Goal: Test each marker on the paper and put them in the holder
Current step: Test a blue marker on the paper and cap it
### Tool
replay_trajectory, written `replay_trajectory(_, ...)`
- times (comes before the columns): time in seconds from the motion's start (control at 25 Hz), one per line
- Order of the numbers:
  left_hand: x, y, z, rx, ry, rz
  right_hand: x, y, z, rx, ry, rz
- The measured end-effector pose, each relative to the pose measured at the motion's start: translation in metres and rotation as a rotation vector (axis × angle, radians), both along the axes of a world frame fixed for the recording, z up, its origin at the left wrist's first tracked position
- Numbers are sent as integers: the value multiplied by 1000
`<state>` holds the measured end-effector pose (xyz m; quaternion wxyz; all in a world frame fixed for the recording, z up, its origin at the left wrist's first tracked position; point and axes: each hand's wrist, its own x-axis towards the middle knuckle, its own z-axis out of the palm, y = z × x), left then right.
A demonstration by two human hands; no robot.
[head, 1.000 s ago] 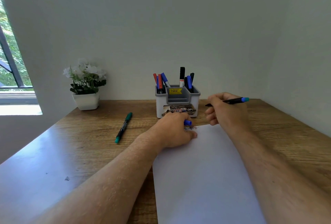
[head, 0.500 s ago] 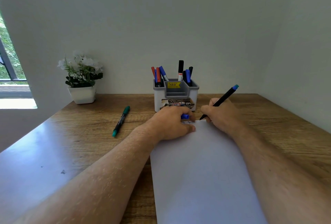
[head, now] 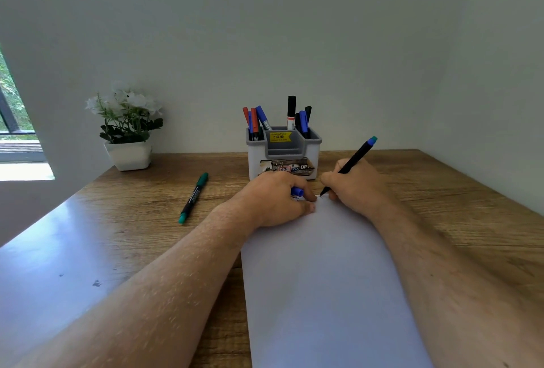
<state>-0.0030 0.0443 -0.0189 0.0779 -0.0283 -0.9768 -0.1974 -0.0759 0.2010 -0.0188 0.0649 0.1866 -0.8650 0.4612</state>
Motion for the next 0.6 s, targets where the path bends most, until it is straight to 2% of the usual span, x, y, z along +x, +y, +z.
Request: replay_trajectory(0.6,-2,1,-1,42,-12,10,-2,0,-1,2,33,15)
